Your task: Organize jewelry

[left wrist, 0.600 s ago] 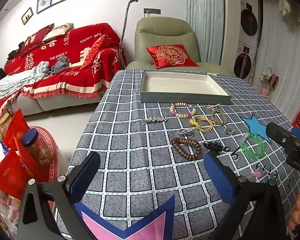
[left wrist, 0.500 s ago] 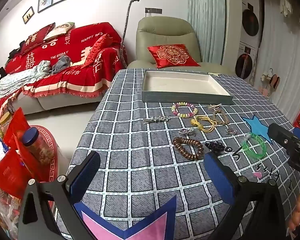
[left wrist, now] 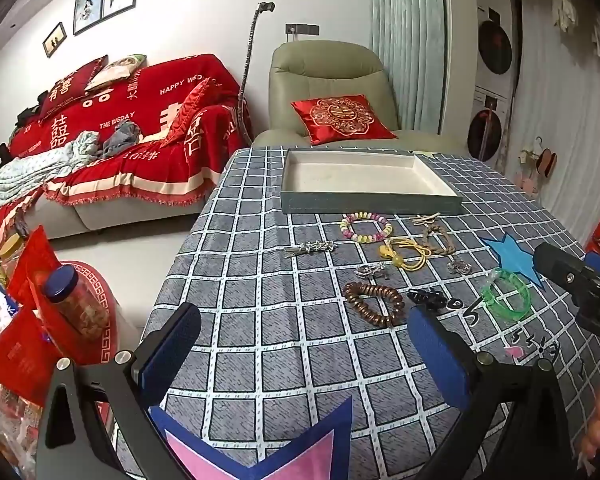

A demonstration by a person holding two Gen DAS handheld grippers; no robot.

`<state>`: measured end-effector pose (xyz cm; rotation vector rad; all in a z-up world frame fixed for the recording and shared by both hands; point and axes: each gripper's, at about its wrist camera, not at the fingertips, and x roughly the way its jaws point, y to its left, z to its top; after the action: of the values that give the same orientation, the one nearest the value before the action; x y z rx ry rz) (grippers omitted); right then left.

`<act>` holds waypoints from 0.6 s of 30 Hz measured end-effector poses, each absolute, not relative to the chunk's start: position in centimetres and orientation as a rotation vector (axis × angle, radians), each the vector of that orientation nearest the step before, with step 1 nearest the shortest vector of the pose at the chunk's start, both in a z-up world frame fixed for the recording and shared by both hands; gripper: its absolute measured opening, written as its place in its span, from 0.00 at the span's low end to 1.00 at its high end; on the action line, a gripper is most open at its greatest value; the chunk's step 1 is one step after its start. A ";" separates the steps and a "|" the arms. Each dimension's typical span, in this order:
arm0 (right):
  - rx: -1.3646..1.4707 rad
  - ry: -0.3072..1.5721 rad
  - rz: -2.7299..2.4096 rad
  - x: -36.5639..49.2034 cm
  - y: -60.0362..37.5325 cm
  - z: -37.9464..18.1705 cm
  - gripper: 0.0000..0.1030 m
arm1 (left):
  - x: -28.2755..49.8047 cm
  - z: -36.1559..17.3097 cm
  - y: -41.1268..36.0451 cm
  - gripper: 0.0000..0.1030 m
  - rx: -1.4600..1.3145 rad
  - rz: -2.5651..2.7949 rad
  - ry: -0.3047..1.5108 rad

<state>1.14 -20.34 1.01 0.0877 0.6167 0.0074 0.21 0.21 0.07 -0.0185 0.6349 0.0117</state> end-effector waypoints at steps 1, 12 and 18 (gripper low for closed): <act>0.085 0.616 0.009 1.1 -20.2 1.0 1.00 | 0.2 0.1 0.3 1.00 -0.022 0.012 0.634; 0.097 0.615 0.009 1.1 -20.4 1.0 1.00 | 0.1 0.2 0.3 1.00 -0.017 0.019 0.627; 0.099 0.613 0.010 1.1 -20.5 1.1 1.00 | 0.1 0.2 0.3 1.00 -0.016 0.021 0.629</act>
<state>1.11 -20.46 1.07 0.0993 0.6128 0.0102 0.12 0.27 0.17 -0.0156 0.6285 0.0212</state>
